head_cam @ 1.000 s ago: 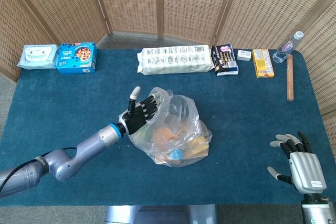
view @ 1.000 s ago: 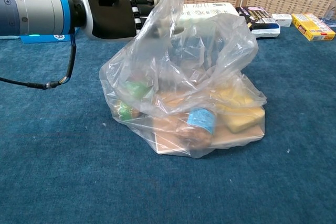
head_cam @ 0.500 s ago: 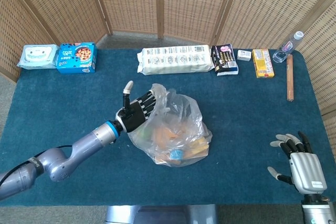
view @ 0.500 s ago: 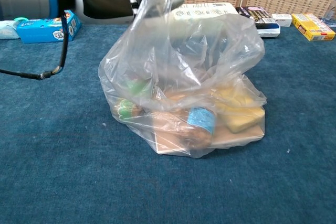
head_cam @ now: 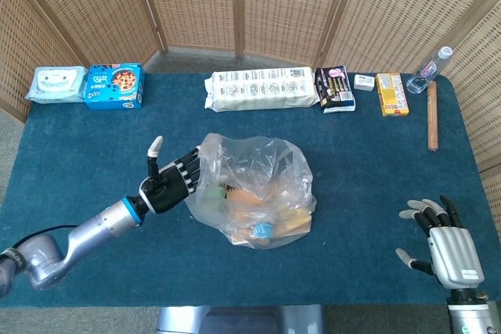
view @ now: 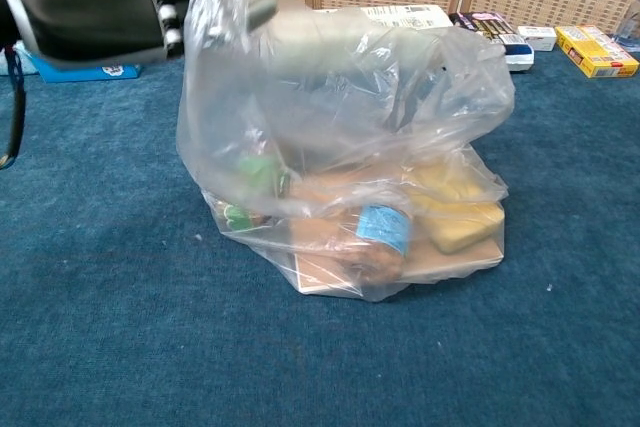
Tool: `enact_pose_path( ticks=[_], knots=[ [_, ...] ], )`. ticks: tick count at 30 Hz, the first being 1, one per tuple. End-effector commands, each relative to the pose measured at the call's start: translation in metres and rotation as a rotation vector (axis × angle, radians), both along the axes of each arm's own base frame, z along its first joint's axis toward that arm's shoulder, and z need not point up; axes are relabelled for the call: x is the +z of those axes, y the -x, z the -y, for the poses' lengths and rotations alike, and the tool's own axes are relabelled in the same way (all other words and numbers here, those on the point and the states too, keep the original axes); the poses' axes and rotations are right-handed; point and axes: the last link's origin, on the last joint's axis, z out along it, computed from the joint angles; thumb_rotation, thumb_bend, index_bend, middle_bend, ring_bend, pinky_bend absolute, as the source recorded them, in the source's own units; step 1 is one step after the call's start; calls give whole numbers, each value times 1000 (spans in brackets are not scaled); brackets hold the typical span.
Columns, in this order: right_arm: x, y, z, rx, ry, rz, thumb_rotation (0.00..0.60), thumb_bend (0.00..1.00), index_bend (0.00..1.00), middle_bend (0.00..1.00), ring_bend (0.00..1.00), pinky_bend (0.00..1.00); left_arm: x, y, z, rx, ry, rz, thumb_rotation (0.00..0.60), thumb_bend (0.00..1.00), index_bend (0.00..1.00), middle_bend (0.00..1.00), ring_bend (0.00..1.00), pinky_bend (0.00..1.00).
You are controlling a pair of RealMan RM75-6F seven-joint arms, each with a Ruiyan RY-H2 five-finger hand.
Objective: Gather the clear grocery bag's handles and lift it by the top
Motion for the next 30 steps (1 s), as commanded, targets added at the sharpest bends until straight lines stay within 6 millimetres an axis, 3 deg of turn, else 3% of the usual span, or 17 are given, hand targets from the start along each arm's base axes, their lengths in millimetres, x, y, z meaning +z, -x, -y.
enact_pose_path(
  ticks=[1,15,30],
  knots=[
    [1,0,0,2,2,3,600,196,324,234,173,0,-6,6,-6,2,25,-38,0,128,0,65,56,193],
    [5,2,-5,5,23,10,600,196,333,234,173,0,-28,-32,-21,-65,88,-111,0,128,0,65,56,192],
    [4,3,-4,10,19,16,600,196,334,235,173,0,-11,-7,-12,-101,79,-182,0,129,0,65,56,192]
  ],
)
